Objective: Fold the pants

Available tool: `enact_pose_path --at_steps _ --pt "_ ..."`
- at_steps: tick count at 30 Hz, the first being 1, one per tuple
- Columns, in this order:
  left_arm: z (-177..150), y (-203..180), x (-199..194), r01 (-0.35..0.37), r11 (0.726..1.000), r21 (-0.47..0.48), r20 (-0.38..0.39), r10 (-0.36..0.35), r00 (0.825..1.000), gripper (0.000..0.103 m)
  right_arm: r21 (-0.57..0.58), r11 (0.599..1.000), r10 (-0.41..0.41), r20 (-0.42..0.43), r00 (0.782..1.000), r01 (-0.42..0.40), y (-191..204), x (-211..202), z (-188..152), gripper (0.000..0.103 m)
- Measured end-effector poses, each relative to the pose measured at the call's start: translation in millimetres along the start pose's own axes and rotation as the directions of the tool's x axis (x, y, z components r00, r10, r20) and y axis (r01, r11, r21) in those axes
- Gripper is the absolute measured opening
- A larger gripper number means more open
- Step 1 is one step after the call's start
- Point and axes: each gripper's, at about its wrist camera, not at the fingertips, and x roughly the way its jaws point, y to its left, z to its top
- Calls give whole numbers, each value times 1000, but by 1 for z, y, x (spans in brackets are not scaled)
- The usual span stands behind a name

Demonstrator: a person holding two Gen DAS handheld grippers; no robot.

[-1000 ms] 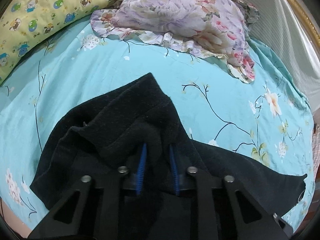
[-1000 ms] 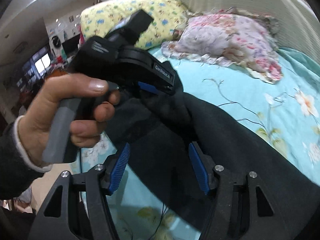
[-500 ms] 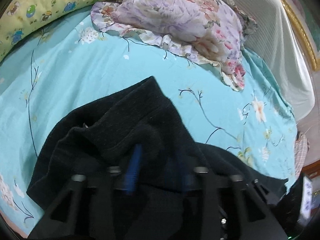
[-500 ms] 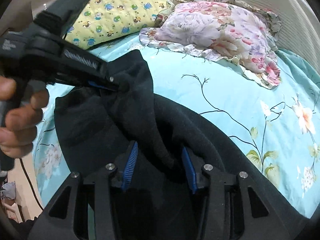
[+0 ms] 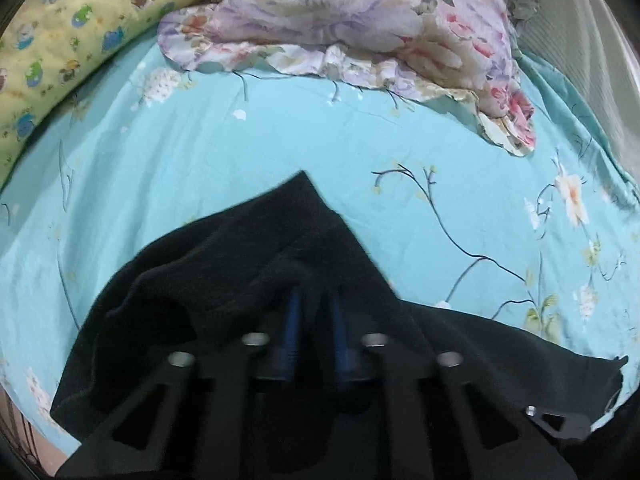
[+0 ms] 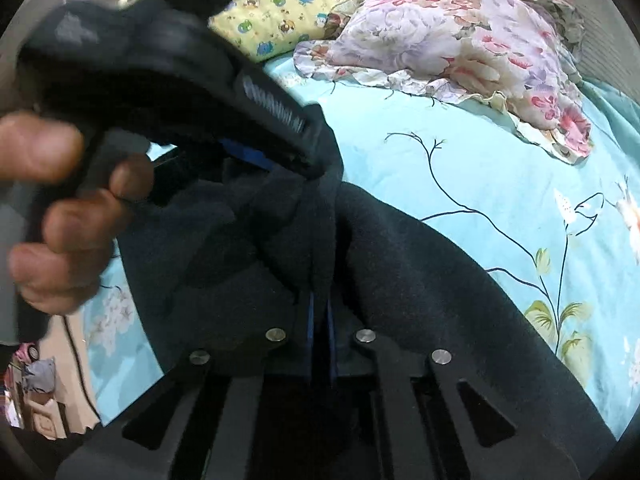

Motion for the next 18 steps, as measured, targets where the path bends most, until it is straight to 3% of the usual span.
enact_pose_path --at_steps 8,14,18 --pt "-20 27 -26 118 992 -52 89 -113 990 5 6 999 53 42 998 -54 11 -17 1 6" --pt "-43 47 -57 223 971 -88 178 -205 962 4 -21 996 91 66 994 -90 30 -34 5 6" --pt "-63 62 -79 304 947 -107 251 -270 930 4 -49 994 106 85 991 -103 45 -48 9 6"
